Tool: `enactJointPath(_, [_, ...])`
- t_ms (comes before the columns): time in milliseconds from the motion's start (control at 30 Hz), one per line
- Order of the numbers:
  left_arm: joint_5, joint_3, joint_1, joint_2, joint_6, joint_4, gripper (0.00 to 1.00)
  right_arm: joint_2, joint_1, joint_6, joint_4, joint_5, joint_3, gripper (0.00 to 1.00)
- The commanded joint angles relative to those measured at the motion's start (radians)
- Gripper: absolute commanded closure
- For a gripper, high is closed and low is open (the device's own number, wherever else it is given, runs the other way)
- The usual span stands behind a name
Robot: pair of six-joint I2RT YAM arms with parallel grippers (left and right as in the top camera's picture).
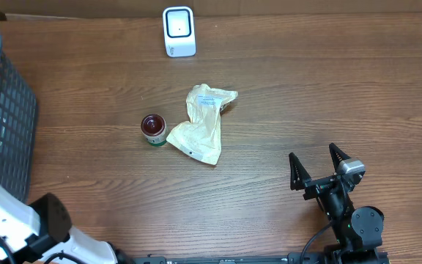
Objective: Scan the item barcode
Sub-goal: 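Return the left gripper into the basket to the green Kleenex pack, then carry the green Kleenex pack out and drop it right of the bag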
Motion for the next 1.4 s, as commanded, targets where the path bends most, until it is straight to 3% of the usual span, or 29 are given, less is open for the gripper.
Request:
enactJointPath(0, [0.002,-0.095,0.146,0.043,-0.032,0.034,0.02,-0.003,-0.003,-0.002,0.004,-0.002,-0.011,0.0])
enactJointPath(200, [-0.005,-0.293,0.234,0.08,0.053,0.207,0.1,-0.003,-0.003,-0.002,0.004,-0.002,-0.011,0.0])
enactJointPath(433, [0.064,-0.595,0.237,0.123,0.238,0.494,0.14,-0.003,-0.003,-0.002,0.004,-0.002,-0.011,0.0])
enactJointPath(633, [0.063,-0.801,0.23,0.206,0.365,0.673,0.24,-0.003,-0.003,-0.002,0.004,-0.002,-0.011,0.0])
enactJointPath(733, [0.091,-0.848,0.229,0.262,0.443,0.778,0.22,-0.003,-0.003,-0.002,0.004,-0.002,-0.011,0.0])
enactJointPath(867, [0.138,-0.848,0.228,0.344,0.525,0.834,0.29,-0.003,-0.003,-0.002,0.004,-0.002,-0.011,0.0])
enactJointPath(1067, [0.137,-0.848,0.226,0.463,0.531,0.892,0.41,-0.003,-0.003,-0.002,0.004,-0.002,-0.011,0.0])
enactJointPath(1233, [0.138,-0.848,0.225,0.492,0.531,0.924,0.42,-0.003,-0.003,-0.002,0.004,-0.002,-0.011,0.0])
enactJointPath(1267, [0.138,-0.848,0.222,0.494,0.531,0.928,0.45,-0.003,-0.003,-0.002,0.004,-0.002,-0.011,0.0])
enactJointPath(1333, [0.138,-0.848,0.217,0.494,0.531,0.925,0.71,-0.003,-0.003,-0.002,0.004,-0.002,-0.011,0.0])
enactJointPath(1367, [0.138,-0.848,0.216,0.494,0.53,0.922,0.76,-0.003,-0.003,-0.002,0.004,-0.002,-0.011,0.0])
